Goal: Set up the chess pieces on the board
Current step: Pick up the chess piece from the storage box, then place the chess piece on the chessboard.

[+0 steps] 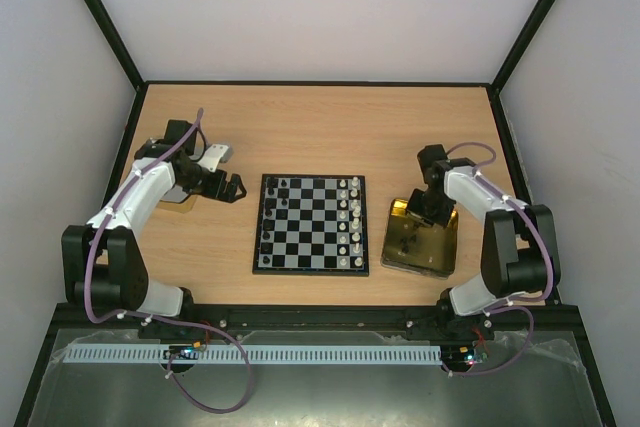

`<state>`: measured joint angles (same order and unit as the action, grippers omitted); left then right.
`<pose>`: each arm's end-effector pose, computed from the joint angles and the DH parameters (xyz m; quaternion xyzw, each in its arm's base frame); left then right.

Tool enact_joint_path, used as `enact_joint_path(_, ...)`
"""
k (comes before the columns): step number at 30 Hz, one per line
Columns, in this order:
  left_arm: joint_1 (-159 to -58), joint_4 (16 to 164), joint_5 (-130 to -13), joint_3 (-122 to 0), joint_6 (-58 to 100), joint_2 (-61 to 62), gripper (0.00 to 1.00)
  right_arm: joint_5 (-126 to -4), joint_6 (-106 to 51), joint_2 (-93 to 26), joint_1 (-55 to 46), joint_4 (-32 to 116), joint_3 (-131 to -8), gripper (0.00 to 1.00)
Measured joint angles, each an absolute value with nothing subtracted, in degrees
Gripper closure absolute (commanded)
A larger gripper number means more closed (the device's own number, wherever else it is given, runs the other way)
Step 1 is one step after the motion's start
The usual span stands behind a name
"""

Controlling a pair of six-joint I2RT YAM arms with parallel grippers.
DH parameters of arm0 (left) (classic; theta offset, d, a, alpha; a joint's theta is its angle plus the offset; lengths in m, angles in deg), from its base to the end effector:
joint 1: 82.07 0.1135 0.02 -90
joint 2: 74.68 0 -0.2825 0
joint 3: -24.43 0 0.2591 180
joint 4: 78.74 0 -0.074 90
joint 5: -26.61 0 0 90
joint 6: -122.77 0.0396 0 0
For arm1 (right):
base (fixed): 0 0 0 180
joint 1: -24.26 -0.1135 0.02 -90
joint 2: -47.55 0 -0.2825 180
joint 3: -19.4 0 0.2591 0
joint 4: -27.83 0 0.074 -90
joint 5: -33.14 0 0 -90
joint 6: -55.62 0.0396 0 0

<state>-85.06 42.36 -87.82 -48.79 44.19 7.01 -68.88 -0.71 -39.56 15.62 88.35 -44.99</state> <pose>0.2766 -0.0308 0.2533 0.1614 0.9456 -0.1928 0.2065 0.2539 0.0469 0.1836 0.2091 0.9705 0.1186 0.0170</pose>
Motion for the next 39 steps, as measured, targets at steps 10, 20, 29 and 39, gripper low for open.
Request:
enact_joint_path(10,-85.06,42.62,-87.84,-48.09,44.19,6.79,0.01,-67.32,2.97,-35.27,5.19,96.09,-58.52,0.98)
enact_joint_path(20,-85.03,43.56,-87.77,-47.65,44.13,6.2,0.01,-70.84,8.98,-48.04,-14.9,96.44,-75.87,0.98)
enact_joint_path(29,-84.99,43.93,-87.05,-47.32,44.09,4.69,0.01,-73.57,7.6,-67.45,-26.9,96.85,-91.22,0.98)
enact_joint_path(39,-84.99,44.2,-86.74,-47.06,44.06,3.99,0.01,-75.48,5.87,-74.7,-30.09,97.18,-95.22,0.98)
